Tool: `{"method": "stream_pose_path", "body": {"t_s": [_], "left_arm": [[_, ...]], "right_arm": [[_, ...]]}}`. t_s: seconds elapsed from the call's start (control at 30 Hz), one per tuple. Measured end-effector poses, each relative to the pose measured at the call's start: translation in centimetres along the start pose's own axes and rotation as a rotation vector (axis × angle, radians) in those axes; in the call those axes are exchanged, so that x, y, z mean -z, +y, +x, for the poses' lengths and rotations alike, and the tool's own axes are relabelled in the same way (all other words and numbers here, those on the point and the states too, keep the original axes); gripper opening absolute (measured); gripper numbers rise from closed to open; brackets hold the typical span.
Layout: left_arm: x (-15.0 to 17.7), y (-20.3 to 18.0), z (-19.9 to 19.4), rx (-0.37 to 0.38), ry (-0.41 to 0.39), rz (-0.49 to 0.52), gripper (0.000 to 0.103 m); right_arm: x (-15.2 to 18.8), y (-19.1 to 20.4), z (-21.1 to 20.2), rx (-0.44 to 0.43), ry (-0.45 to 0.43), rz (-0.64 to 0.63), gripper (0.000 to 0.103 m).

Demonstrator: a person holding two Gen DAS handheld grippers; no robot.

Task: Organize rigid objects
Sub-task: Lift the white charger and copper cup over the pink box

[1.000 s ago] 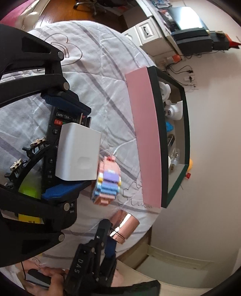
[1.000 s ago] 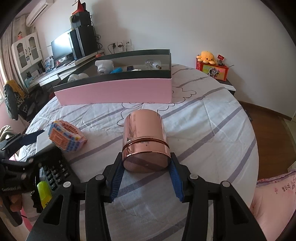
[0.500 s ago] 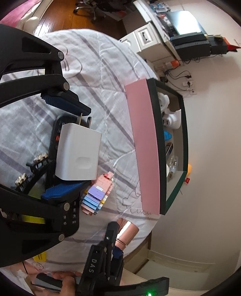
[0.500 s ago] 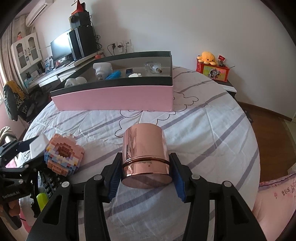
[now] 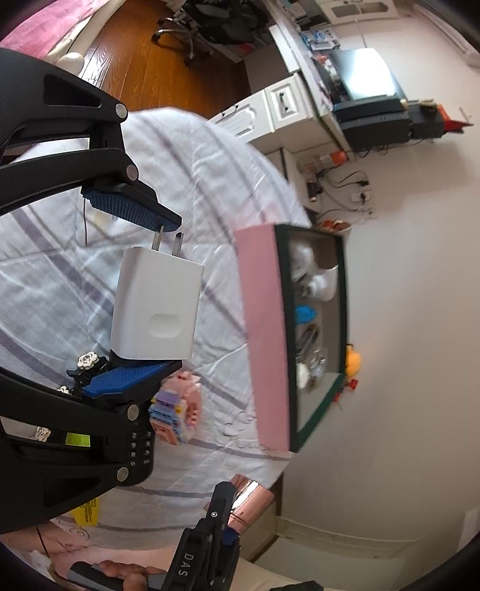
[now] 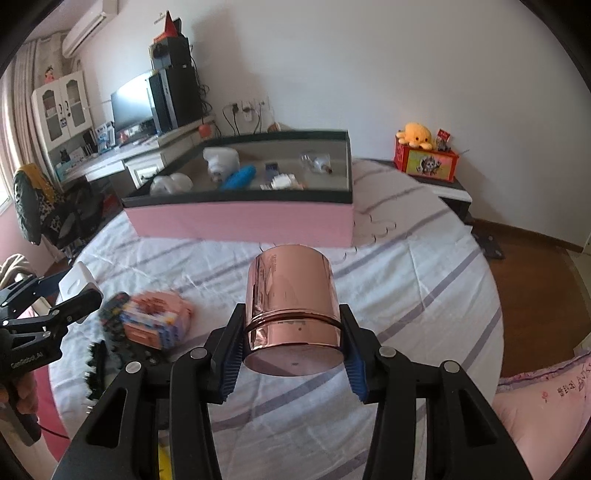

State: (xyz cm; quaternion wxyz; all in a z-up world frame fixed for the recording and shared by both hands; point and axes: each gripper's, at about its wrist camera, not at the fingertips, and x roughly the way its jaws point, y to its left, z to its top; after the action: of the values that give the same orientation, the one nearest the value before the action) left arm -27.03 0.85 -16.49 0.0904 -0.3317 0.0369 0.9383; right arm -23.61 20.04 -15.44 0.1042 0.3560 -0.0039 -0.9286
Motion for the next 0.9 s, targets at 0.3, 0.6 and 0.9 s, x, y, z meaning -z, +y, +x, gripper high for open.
{"method": "stream_pose_path", "body": {"t_s": [0.3,0.6,0.9], "left_arm": [[-2.3,1.0,-7.1,-0.059,-0.171,0.006,0.069],[-4.9,1.5,-11.3,-0.094,-0.287,0.021,0.069],[-6.5,2.7,-12.1,-0.163,-0.329,0.008,0.069]], "right_arm": [[-2.3,2.8,-5.5,-0.025,-0.136,-0.052,0.048],[-4.6,5.3,-8.7,-0.054,-0.223,-0.121,0.048],[-6.6,5.7,-8.9,-0.079,-0.264,-0.144,0.048]]}}
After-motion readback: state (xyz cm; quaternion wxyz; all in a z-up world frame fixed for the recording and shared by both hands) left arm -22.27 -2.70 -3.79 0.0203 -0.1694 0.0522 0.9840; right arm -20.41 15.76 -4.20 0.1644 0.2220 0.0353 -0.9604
